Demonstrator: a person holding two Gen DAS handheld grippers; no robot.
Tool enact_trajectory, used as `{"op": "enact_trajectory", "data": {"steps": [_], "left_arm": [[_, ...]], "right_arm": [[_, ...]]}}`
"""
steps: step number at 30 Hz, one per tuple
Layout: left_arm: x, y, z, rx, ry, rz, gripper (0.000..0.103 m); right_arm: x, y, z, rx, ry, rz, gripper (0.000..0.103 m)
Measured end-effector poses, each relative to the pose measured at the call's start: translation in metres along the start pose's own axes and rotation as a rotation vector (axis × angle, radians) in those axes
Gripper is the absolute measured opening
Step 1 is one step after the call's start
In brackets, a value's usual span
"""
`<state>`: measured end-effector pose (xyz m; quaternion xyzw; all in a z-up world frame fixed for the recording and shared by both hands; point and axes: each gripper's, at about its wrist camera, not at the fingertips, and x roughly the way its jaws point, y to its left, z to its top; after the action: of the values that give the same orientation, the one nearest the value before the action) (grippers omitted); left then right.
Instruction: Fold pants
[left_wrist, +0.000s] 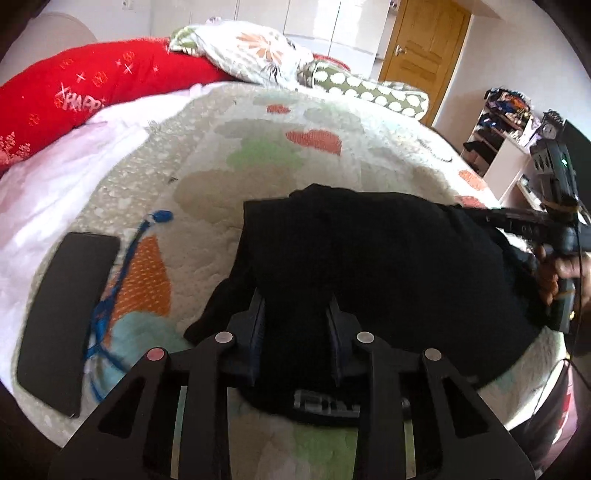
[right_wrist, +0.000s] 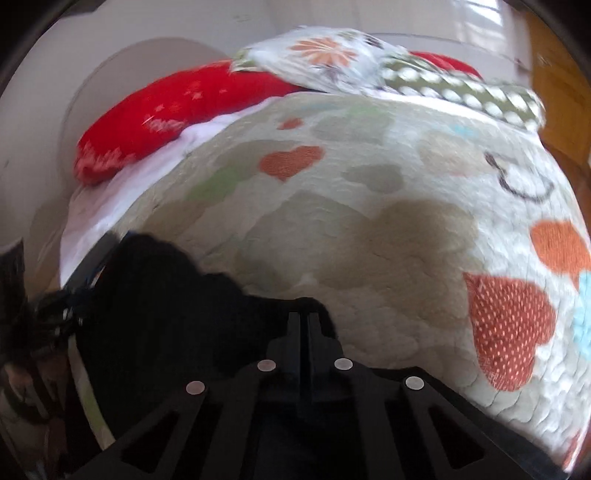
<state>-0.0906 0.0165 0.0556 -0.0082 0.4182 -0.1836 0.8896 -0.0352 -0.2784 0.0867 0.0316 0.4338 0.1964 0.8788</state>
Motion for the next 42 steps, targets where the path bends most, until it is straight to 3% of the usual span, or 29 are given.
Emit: {"op": "enact_trajectory", "data": {"steps": [4, 8, 10, 14, 16, 18, 20, 23, 25, 29, 33, 34, 35, 36, 39, 42], "left_arm": [[-0.010, 0.001, -0.014, 0.013, -0.003, 0.026, 0.027], [0.004, 0.008, -0.022, -0.030, 0.025, 0.021, 0.028], [0.006, 0.005, -0.021, -0.018, 0.026, 0.038, 0.029], [0.002, -0.003, -0.016, 0.014, 0.033, 0.082, 0.034], [-0.005, -0.001, -0.013, 0.007, 0.022, 0.081, 0.036], [-0.015, 0.002, -0.009, -0.021, -0.002, 0.062, 0.038], [-0.024, 0.003, -0.007, -0.035, -0.029, 0.067, 0.042], [-0.031, 0.000, -0.004, -0.031, -0.055, 0.081, 0.042], [-0.034, -0.001, -0.002, -0.048, -0.067, 0.083, 0.042], [-0.039, -0.004, 0.005, -0.078, -0.082, 0.071, 0.042], [-0.042, -0.010, 0.009, -0.084, -0.078, 0.057, 0.042], [-0.042, -0.010, 0.009, -0.087, -0.073, 0.053, 0.042], [-0.042, -0.009, 0.008, -0.088, -0.069, 0.056, 0.042], [-0.043, -0.008, 0.008, -0.089, -0.068, 0.063, 0.042], [-0.045, 0.000, 0.004, -0.098, -0.066, 0.080, 0.042], [-0.042, 0.012, 0.000, -0.136, -0.057, 0.095, 0.042]], "right_arm": [[-0.014, -0.016, 0.009, 0.071, -0.077, -0.047, 0.002], [0.022, -0.012, 0.009, 0.052, -0.019, -0.159, 0.002], [0.042, -0.014, 0.004, 0.084, 0.030, -0.167, 0.002], [0.017, -0.011, -0.001, 0.091, -0.006, -0.179, 0.004], [-0.019, -0.013, -0.009, 0.111, -0.048, -0.176, 0.012], [-0.070, -0.020, -0.026, 0.119, -0.115, -0.183, 0.040], [-0.118, -0.038, -0.052, 0.138, -0.161, -0.267, 0.052], [-0.155, -0.071, -0.086, 0.197, -0.147, -0.365, 0.052], [-0.165, -0.095, -0.111, 0.255, -0.118, -0.380, 0.052], [-0.147, -0.098, -0.129, 0.271, -0.103, -0.255, 0.052], [-0.108, -0.082, -0.123, 0.206, -0.081, -0.164, 0.052], [-0.099, -0.080, -0.120, 0.188, -0.070, -0.165, 0.049], [-0.090, -0.075, -0.119, 0.166, -0.050, -0.172, 0.030], [-0.089, -0.068, -0.117, 0.135, -0.036, -0.171, 0.022], [-0.113, -0.065, -0.115, 0.125, -0.102, -0.209, 0.016], [-0.163, -0.093, -0.120, 0.247, -0.212, -0.370, 0.015]]}}
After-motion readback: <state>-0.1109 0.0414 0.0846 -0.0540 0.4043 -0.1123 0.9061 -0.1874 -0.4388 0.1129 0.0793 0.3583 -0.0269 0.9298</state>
